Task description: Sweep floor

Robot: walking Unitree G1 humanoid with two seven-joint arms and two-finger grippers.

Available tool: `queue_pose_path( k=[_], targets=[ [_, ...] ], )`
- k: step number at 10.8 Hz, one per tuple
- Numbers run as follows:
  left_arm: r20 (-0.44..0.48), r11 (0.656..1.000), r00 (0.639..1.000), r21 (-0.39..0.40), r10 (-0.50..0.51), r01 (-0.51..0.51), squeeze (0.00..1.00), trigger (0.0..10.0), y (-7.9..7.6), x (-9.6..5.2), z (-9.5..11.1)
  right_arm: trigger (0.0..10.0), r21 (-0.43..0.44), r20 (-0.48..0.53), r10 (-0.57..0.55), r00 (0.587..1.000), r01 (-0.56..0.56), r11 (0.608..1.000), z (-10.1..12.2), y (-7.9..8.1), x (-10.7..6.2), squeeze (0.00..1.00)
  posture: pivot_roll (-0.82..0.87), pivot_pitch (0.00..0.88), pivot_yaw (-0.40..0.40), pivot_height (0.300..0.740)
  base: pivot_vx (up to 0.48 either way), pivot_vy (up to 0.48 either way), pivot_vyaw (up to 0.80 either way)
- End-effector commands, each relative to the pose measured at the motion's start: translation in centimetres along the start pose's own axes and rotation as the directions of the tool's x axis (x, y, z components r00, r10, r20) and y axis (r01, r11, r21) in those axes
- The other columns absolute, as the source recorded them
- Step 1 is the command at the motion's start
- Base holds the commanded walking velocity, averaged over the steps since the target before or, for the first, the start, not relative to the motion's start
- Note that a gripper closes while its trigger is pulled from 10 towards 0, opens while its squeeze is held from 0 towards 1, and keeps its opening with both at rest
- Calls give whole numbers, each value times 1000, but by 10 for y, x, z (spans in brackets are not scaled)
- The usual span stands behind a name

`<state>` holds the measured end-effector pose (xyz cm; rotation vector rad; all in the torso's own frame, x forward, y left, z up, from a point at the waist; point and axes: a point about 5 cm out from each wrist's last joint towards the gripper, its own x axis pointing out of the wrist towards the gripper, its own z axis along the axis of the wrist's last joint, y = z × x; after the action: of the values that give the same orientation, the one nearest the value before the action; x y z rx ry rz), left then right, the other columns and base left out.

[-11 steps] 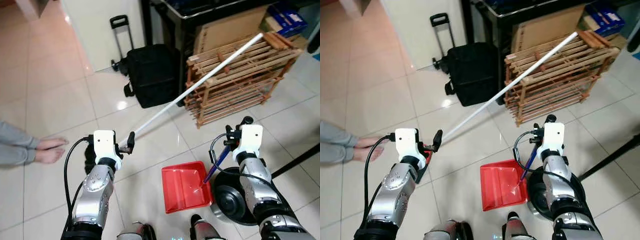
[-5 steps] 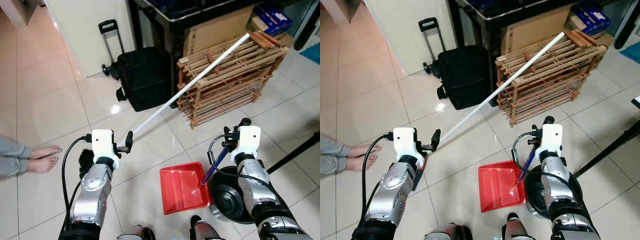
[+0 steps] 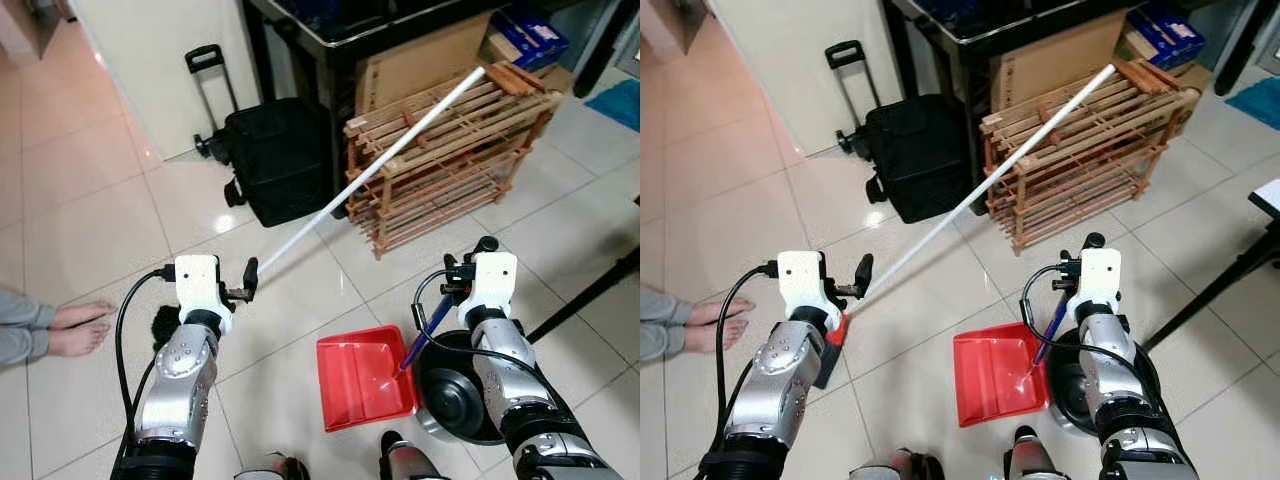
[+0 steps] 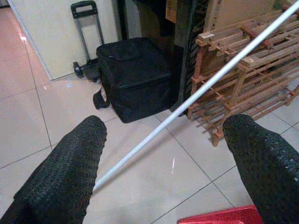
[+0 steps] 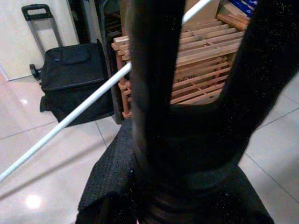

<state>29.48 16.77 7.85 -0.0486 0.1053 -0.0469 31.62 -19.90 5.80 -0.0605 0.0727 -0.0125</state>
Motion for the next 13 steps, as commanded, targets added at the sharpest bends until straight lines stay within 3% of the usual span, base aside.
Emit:
queue_pose_path(
  k=[1, 4, 13],
  targets=[
    [-15, 1000, 1000, -12, 19, -19, 0, 10000, 6, -2, -3, 10000, -13, 42, 19, 999, -18, 1000, 9, 4, 3, 0, -148, 119, 131, 740, 0, 0, 0],
    [-7, 1000, 1000, -23, -1, 0, 0, 10000, 4, -2, -1, 10000, -16, 43, 22, 999, -21, 1000, 8, 5, 2, 0, -147, 122, 132, 740, 84, 0, 0],
    [-25, 1000, 1000, -5, 6, -6, 0, 10000, 7, -5, -5, 10000, -13, 33, 13, 999, -12, 1000, 6, 5, 0, 0, -144, 128, 137, 740, 355, 0, 0]
  ],
)
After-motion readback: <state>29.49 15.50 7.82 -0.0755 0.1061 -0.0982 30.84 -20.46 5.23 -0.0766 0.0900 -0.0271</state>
